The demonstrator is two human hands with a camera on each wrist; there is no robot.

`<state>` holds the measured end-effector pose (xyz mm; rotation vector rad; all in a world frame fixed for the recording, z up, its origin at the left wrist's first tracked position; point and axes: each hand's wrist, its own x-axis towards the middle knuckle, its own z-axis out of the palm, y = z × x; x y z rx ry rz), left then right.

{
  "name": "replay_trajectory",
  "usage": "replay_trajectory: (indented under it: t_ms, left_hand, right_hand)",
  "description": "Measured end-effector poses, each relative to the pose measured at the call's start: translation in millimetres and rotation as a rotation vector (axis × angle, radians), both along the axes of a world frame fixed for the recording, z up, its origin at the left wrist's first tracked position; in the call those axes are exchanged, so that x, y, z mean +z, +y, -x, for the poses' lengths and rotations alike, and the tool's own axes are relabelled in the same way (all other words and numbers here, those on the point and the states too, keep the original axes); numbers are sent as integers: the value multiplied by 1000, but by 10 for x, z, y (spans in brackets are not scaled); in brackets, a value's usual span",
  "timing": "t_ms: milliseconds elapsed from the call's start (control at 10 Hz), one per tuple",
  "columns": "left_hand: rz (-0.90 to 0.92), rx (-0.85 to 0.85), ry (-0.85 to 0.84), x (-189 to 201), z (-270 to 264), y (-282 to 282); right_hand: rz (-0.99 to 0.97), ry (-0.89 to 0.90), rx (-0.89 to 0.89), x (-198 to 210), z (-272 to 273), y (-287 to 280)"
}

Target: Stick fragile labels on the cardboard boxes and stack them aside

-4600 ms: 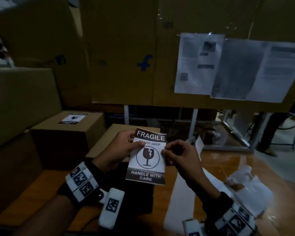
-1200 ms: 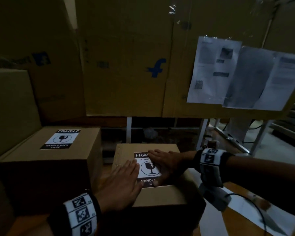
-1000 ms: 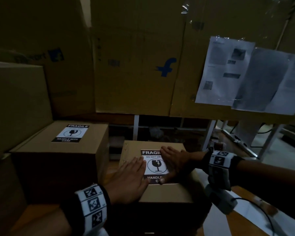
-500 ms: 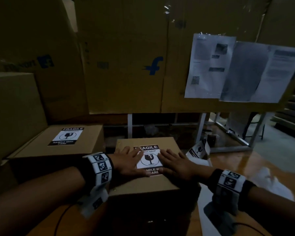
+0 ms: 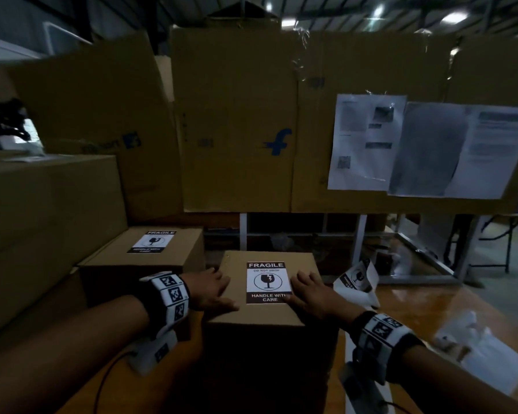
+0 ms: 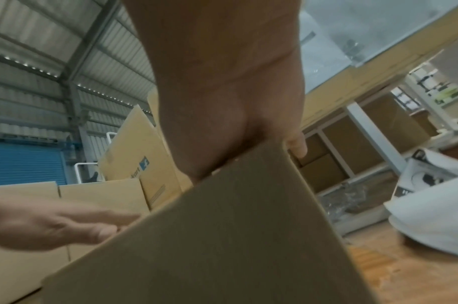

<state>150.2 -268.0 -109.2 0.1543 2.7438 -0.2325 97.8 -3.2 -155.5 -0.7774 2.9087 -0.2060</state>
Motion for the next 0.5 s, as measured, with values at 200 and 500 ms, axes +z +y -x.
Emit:
replay_trajectory:
  t_ms: [200,500]
  left_hand:
    - [-39,33,69,6,-362,155]
    - [-58,-90,822,1617,-716,331]
  right_hand:
    - [31,17,-8,279,-301,111]
    - [282,578,55,1670,-612,256]
